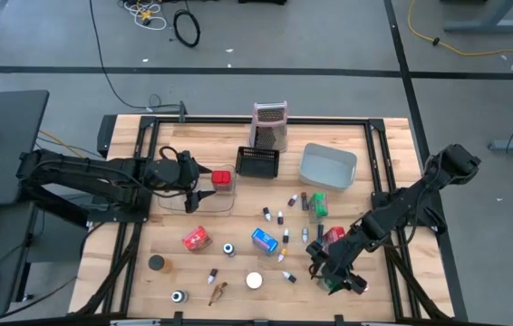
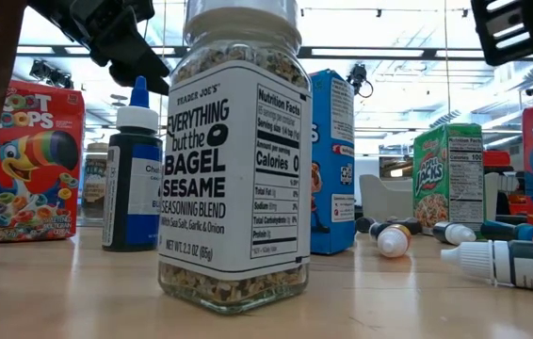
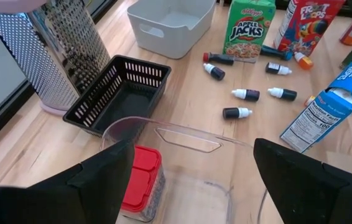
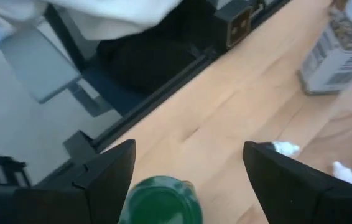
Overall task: Pick & Place Kitchen Items
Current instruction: Put the green seasoning bottle into the transparent bin
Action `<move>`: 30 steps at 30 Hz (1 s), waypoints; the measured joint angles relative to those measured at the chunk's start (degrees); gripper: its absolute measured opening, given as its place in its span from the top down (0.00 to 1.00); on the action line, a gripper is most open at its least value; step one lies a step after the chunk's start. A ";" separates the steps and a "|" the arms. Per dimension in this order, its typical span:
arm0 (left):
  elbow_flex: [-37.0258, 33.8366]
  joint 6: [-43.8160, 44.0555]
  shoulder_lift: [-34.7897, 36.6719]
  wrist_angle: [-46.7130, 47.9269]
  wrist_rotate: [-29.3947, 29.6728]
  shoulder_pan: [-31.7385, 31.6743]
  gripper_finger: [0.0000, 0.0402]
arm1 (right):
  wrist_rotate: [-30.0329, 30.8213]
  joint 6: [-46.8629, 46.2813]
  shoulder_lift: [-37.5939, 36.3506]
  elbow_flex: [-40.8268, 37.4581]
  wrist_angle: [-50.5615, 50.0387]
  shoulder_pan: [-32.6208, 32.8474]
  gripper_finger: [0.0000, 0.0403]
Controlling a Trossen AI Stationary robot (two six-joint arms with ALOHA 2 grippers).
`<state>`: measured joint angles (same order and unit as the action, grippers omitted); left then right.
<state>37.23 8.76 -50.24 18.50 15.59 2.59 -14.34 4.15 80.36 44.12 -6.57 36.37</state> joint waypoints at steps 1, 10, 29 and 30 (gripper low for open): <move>0.00 -0.26 0.00 0.00 -0.02 0.01 0.15 | 1.15 -0.02 0.02 0.00 0.12 0.21 0.24; 0.00 -0.75 0.00 0.00 0.00 0.00 0.15 | 1.08 -6.75 0.02 -2.93 4.04 1.91 0.24; 0.00 4.37 0.00 0.00 0.00 0.00 0.15 | 5.35 -5.35 0.02 -14.47 22.16 4.51 0.24; 0.00 4.41 0.00 0.00 0.00 0.00 0.15 | 5.33 -5.23 0.02 -14.94 23.73 4.51 0.24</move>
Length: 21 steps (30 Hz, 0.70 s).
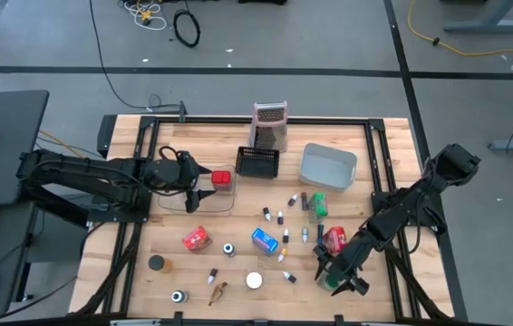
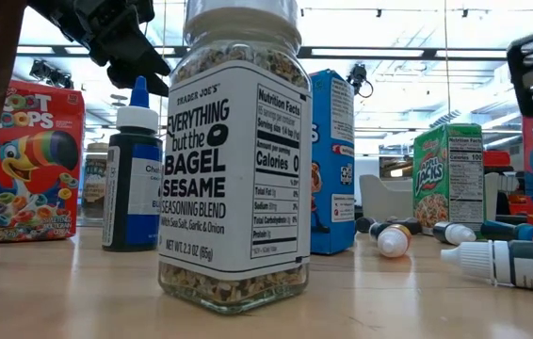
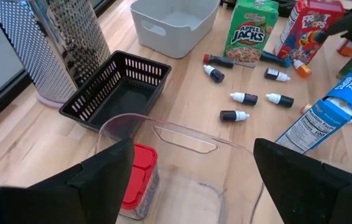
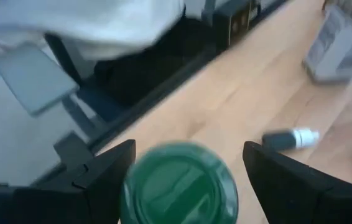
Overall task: Pick & Place Kitchen Items
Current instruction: Put the green seasoning bottle into the transparent bin
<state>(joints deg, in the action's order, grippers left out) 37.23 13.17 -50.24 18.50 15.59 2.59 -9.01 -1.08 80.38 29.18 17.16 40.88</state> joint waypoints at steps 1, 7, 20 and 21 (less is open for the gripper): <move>0.00 0.00 0.00 0.00 0.00 0.00 0.15 | 0.09 0.00 0.00 -0.38 1.26 0.00 0.24; 0.00 -0.03 0.00 -0.02 0.00 0.01 0.15 | 1.09 0.78 -0.02 -2.47 3.46 -0.16 0.35; 0.00 0.13 0.00 -0.44 0.02 0.00 0.15 | 16.29 8.37 0.02 -2.63 17.06 -5.09 0.50; 0.00 0.11 0.00 -0.66 0.02 0.01 0.15 | 18.34 6.98 0.02 -2.61 19.24 -5.97 0.50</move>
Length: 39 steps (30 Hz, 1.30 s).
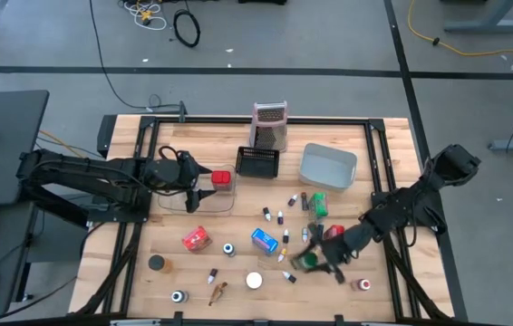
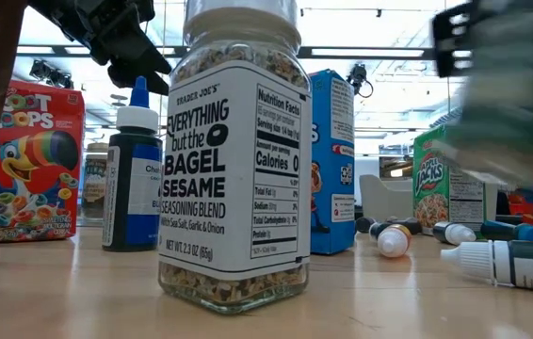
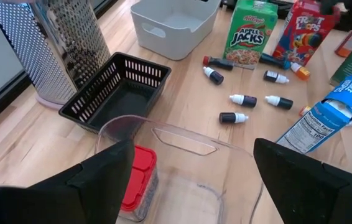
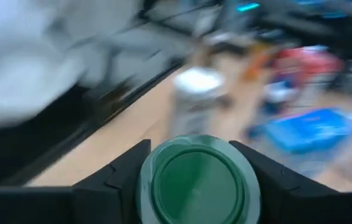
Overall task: Pick & Place Kitchen Items
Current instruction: Put the green seasoning bottle into the transparent bin
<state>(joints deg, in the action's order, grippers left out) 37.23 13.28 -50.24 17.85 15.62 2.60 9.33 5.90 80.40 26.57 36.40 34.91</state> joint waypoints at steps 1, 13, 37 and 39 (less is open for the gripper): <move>0.00 -0.15 0.00 -0.27 0.00 -0.01 0.15 | 1.83 -1.31 0.00 0.00 1.73 -0.92 0.50; 0.00 -1.76 -0.01 -2.82 0.01 0.00 0.15 | 17.95 3.88 -0.31 0.07 15.07 -12.41 0.50; 9.66 -10.46 3.71 2.32 8.38 -0.01 0.15 | -3.05 -10.79 30.81 47.08 -8.18 -36.98 0.49; 10.03 -10.99 4.26 2.31 8.96 -0.01 0.15 | -3.74 -11.29 34.47 50.99 -11.81 -36.98 0.49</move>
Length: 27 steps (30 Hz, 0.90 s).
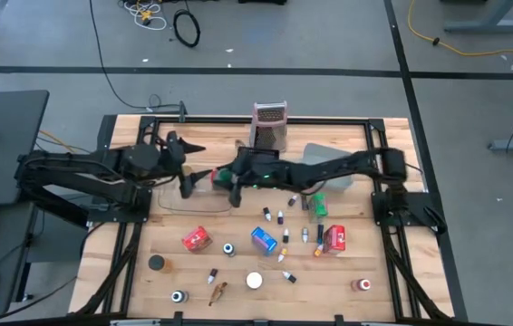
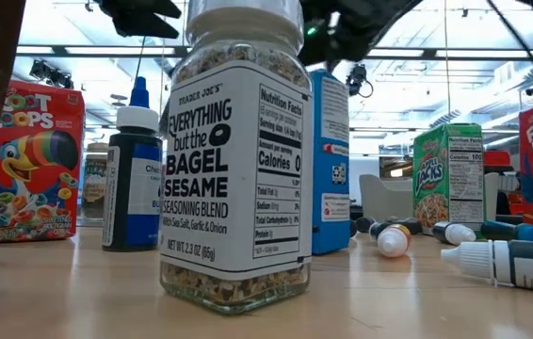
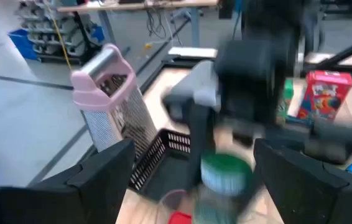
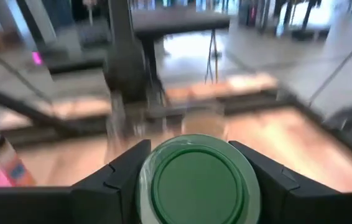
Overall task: Pick & Place Kitchen Items
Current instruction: Put the green seasoning bottle into the transparent bin
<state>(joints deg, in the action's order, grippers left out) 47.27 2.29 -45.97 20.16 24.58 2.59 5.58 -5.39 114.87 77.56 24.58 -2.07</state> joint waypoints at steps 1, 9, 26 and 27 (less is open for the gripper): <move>0.00 -0.26 0.16 -0.15 0.07 0.00 0.15 | -0.07 -0.07 1.49 1.42 -2.24 0.00 0.49; 0.00 -3.27 -0.16 0.26 0.05 0.01 0.15 | -0.09 -2.84 7.23 4.70 -9.06 0.00 0.49; 0.00 -3.22 -0.09 -0.64 0.05 0.01 0.15 | -0.69 1.78 8.33 4.70 -10.24 -0.10 0.40; 0.00 -3.14 -0.09 -0.63 0.04 0.02 0.15 | -0.70 1.77 8.33 4.70 -10.23 -0.12 0.39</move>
<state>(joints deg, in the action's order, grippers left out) 47.27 -0.84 -46.06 19.53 24.61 2.61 4.89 -3.62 123.20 82.26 14.35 -2.18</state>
